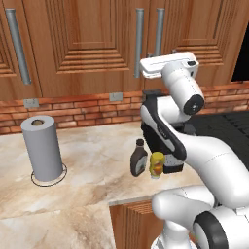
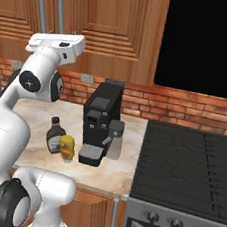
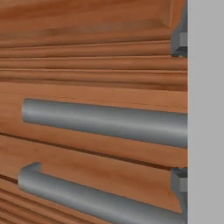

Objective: Pick the pan from the cabinet and place it on the stove. Then turn on the stove burner for the pan.

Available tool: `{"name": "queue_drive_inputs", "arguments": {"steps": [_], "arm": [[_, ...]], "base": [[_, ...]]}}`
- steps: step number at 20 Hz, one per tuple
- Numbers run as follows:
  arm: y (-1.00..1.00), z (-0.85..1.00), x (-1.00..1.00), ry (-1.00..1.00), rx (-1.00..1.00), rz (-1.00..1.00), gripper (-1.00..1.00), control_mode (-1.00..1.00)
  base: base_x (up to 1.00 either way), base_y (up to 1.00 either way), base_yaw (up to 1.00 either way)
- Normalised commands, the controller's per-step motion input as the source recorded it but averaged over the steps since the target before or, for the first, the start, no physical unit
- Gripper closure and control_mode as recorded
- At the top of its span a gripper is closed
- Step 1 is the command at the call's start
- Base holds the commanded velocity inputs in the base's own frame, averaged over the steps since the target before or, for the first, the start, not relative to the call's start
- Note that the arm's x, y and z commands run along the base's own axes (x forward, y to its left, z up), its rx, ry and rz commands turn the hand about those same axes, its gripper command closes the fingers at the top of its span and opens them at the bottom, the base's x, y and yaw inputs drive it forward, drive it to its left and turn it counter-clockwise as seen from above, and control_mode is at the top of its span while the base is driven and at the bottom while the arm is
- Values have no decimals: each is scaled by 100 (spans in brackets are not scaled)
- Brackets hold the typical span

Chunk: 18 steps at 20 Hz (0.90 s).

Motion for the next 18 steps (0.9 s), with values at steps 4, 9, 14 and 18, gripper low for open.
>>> {"name": "queue_drive_inputs", "arguments": {"steps": [4,9,14,18], "arm": [[33,0,22,0,0,-13,-100,-100],[23,0,23,0,0,-12,-100,-100],[23,0,24,0,0,-11,100,-100],[16,0,22,0,0,-8,100,-100]], "base": [[0,0,0],[0,0,0],[0,0,0],[0,0,0]]}}
